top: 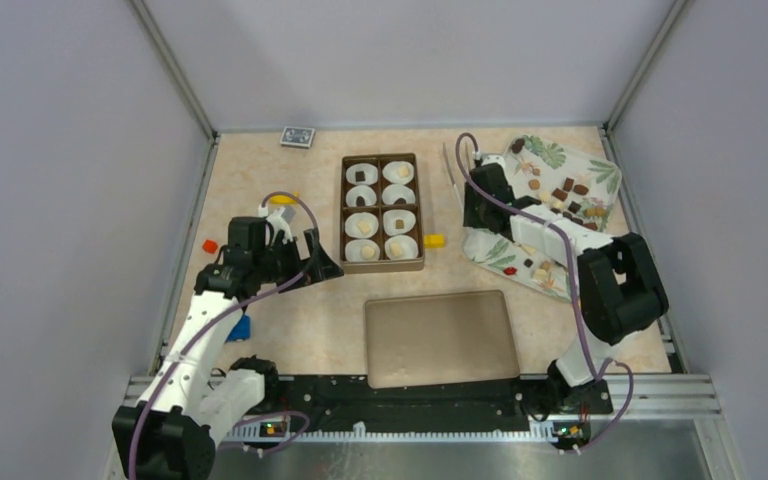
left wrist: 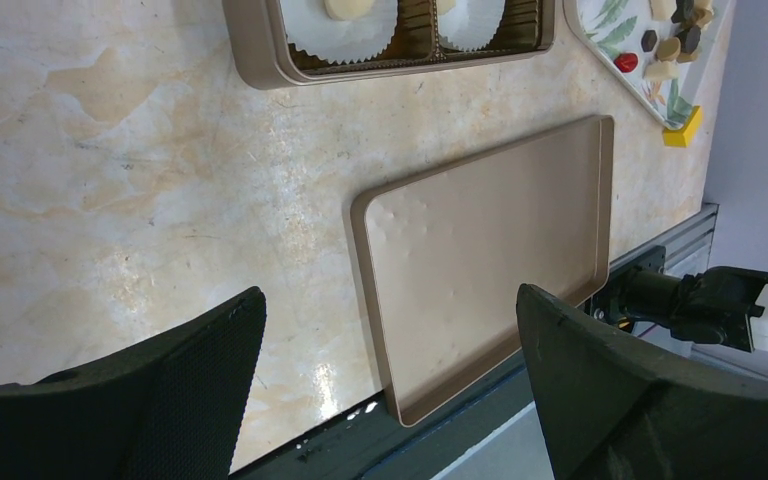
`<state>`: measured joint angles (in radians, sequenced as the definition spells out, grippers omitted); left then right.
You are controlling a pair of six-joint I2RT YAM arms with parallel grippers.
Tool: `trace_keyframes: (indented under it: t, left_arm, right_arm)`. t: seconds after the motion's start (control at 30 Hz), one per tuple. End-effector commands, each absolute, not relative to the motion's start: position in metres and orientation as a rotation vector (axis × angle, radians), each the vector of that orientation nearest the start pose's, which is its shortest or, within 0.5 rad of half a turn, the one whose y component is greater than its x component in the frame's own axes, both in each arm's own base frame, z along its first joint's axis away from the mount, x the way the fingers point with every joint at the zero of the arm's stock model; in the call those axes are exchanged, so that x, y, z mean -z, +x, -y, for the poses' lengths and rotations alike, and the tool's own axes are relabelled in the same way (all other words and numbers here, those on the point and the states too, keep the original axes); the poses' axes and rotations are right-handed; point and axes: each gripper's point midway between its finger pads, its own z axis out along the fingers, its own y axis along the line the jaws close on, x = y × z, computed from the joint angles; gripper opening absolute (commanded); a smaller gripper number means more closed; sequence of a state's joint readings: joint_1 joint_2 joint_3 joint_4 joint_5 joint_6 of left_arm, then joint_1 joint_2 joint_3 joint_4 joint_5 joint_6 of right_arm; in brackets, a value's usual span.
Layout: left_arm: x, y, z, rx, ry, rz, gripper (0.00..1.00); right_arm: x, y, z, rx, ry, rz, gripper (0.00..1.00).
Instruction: Pack the chocolate
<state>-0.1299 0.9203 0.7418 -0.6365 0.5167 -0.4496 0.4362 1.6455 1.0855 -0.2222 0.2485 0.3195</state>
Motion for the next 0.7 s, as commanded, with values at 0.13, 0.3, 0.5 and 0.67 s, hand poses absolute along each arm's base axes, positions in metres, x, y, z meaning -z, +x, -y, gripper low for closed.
trace_keyframes:
  t: [0.13,0.3,0.5,0.67]
  left_arm:
    - [-0.157,0.215,0.132,0.882,-0.082,-2.405,0.99]
    - [-0.157,0.214,0.131,0.875,-0.083,-2.404,0.99]
    - [-0.158,0.216,0.131,0.877,-0.087,-2.405,0.99]
    - [-0.159,0.216,0.132,0.879,-0.089,-2.402,0.99]
  right_arm:
    - [-0.076,0.417,-0.169,-0.12,-0.001,-2.35,0.38]
    - [-0.076,0.418,-0.188,-0.214,-0.026,-2.351,0.38]
    - [-0.095,0.416,-0.215,-0.23,-0.124,-2.303,0.38]
    - [-0.108,0.408,-0.208,-0.213,-0.118,-2.28,0.48]
